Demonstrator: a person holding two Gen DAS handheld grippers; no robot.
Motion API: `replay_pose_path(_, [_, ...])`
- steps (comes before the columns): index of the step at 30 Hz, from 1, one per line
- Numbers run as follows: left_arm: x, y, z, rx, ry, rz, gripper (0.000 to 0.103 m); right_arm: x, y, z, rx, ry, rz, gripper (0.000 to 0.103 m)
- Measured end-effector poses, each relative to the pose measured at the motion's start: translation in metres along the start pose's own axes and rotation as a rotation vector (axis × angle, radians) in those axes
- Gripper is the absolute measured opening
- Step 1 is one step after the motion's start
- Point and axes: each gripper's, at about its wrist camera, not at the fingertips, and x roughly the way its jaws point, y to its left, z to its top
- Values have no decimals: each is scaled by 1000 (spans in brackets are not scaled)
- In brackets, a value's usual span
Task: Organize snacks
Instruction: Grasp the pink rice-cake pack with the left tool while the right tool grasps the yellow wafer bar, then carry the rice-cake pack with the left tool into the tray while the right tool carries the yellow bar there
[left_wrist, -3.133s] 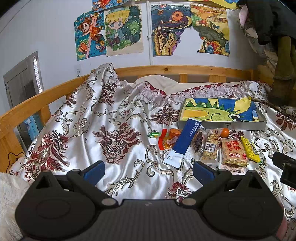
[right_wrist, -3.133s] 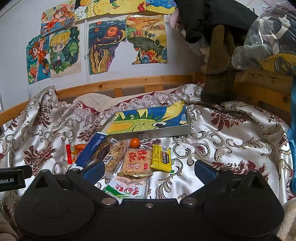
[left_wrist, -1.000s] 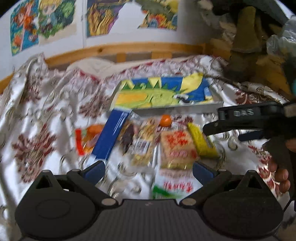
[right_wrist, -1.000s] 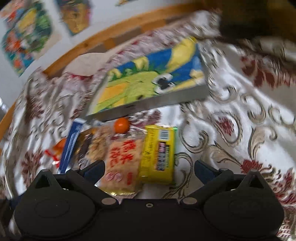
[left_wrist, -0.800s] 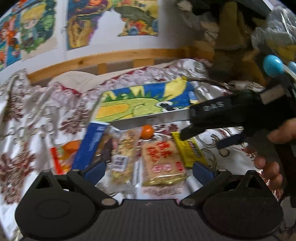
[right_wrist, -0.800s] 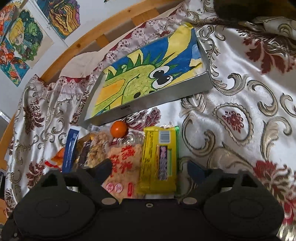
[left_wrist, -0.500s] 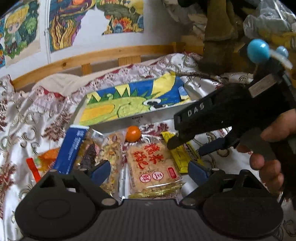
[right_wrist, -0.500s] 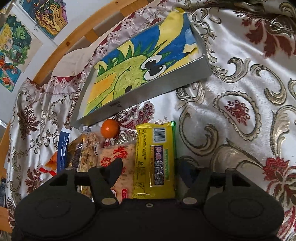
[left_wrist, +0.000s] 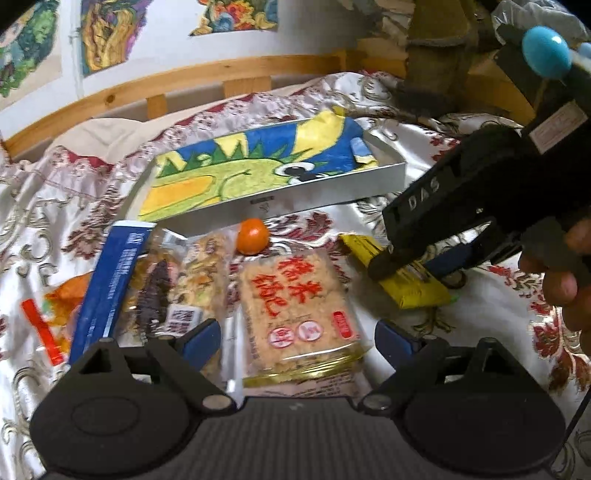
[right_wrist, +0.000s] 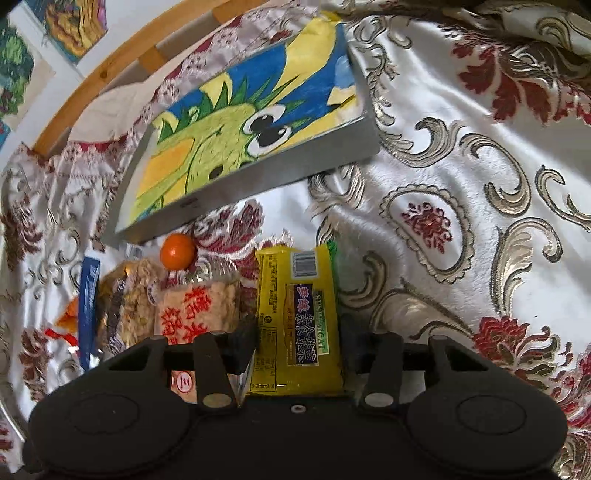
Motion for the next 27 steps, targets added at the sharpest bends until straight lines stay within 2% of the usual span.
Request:
replay_pose_path(3, [9,-5,4,19,11,-9,95,0,-3,1,25,5,18,50])
replay_pose_path(8, [28,-10,6,35,54,16,94,1,-1,1,24,11,14,50])
replay_pose_path(13, [34,0,8,-19,65,21,82,2,-4,3,35,12,27,50])
replay_pose_path(21, [27,1,7,-61,77,9,79,3,-2,1,18,13,28,50])
replay_pose_path(27, [9,7,3,-163,71,-18,79,-10,-6,-1,27,-17,84,50])
